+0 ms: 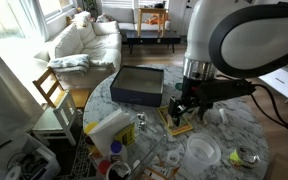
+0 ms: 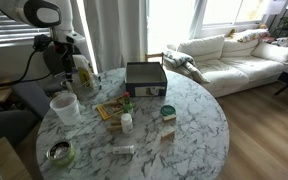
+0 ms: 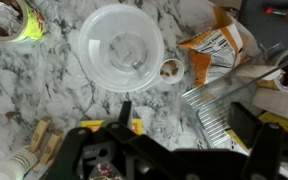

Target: Move the clear cup to the left then put the glasses inside the cup and put the cup inside the clear container

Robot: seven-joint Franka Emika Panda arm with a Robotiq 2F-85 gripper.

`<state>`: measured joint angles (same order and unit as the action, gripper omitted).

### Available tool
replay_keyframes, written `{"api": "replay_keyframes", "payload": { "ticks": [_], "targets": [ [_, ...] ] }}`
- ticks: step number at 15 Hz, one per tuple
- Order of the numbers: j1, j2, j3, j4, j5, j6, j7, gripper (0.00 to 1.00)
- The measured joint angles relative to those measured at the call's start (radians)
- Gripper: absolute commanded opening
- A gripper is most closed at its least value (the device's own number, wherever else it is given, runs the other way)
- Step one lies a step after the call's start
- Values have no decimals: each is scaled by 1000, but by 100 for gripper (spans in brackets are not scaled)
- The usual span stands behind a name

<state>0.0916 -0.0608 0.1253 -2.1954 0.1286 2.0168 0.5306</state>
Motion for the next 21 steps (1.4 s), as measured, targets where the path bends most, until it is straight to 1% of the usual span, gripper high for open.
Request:
{"api": "replay_keyframes", "payload": {
  "ticks": [1,3,7,10,11,12,14,15,16,17,20,21],
  "targets": [
    [0,2,0,1,0,0,10,100],
    [-3,25,-1,16,1,18,80,100],
    [-4,148,-13,102,23,65,217,100],
    [-3,267,-24,199,52,89,294,87],
    [-3,306,-28,232,59,95,315,84],
    [-3,342,-33,264,63,103,335,75],
    [-3,405,-44,325,80,122,365,69],
    [-3,431,-49,353,92,129,371,64],
    [-3,454,-54,379,103,138,376,64],
    [-3,474,-58,401,113,145,382,70],
    [-4,518,-64,458,153,159,393,83],
    [-4,529,-64,473,166,159,395,79]
  ]
}}
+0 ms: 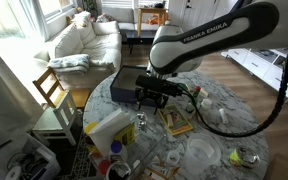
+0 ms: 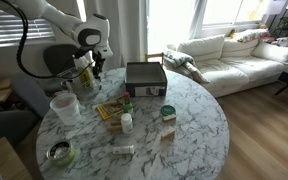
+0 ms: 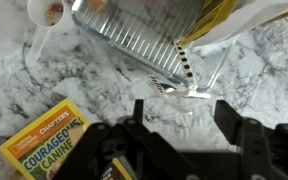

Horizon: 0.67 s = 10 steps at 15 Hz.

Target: Move the clear cup to the left then put the glasses inside the cup and put the cup inside the clear container

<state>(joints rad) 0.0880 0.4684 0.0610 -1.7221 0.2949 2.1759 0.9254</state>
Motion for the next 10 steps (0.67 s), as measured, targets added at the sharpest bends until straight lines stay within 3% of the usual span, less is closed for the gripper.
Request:
{"api": "replay_keyframes", "payload": {
  "ticks": [10],
  "targets": [
    [6,105,0,97,31,-36,24,75]
  ]
}}
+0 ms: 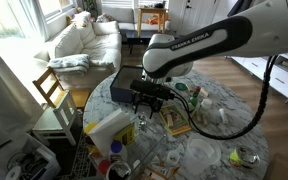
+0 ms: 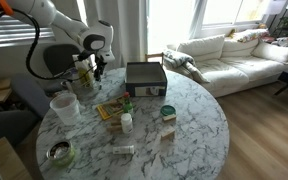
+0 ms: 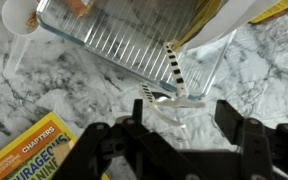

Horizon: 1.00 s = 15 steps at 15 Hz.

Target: Move the clear cup to the left then put the glasses inside the cup and put the cup inside the clear container

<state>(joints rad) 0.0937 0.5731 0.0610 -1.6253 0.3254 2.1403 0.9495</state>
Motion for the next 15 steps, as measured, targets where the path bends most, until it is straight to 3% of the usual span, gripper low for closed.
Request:
{"api": "replay_keyframes", "payload": {
  "ticks": [5,6,7,10,11,15],
  "targets": [
    [2,53,0,84,-1,-99,0,64],
    [2,62,0,101,-1,-124,0,54],
    [2,71,0,118,-2,-149,0,59],
    [2,98,-3,166,-3,-206,0,52],
    [2,107,-4,182,-4,-221,0,44],
    [4,135,-9,235,-9,-262,0,42]
  ]
}}
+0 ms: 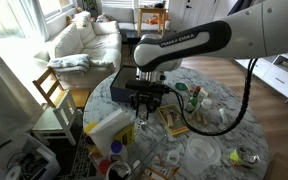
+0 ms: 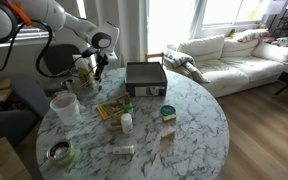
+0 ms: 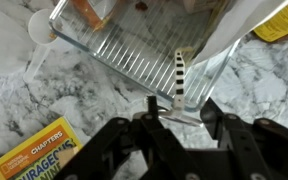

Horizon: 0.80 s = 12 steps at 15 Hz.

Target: Move the clear cup to the left then put the glasses inside the cup and put the cup inside the clear container

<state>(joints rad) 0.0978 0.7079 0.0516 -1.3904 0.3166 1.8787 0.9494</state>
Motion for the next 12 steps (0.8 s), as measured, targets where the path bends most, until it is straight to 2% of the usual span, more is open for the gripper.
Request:
{"api": "replay_keyframes", "payload": {
  "ticks": [1,2,3,4,5,7,8,10,11,12],
  "targets": [
    [1,4,-1,9,-3,-4,0,37],
    [1,7,-2,18,-5,-9,0,38],
    [3,9,-4,27,-8,-14,0,33],
    [5,10,-5,33,-11,-21,0,33],
    [7,10,-7,39,-15,-24,0,26],
    [12,12,-9,49,-26,-28,0,27],
    [14,14,-10,53,-31,-28,0,21],
    [17,15,-12,61,-40,-28,0,19],
    [18,15,-13,67,-42,-28,0,14],
    [18,15,-14,74,-45,-28,0,17]
  ]
}}
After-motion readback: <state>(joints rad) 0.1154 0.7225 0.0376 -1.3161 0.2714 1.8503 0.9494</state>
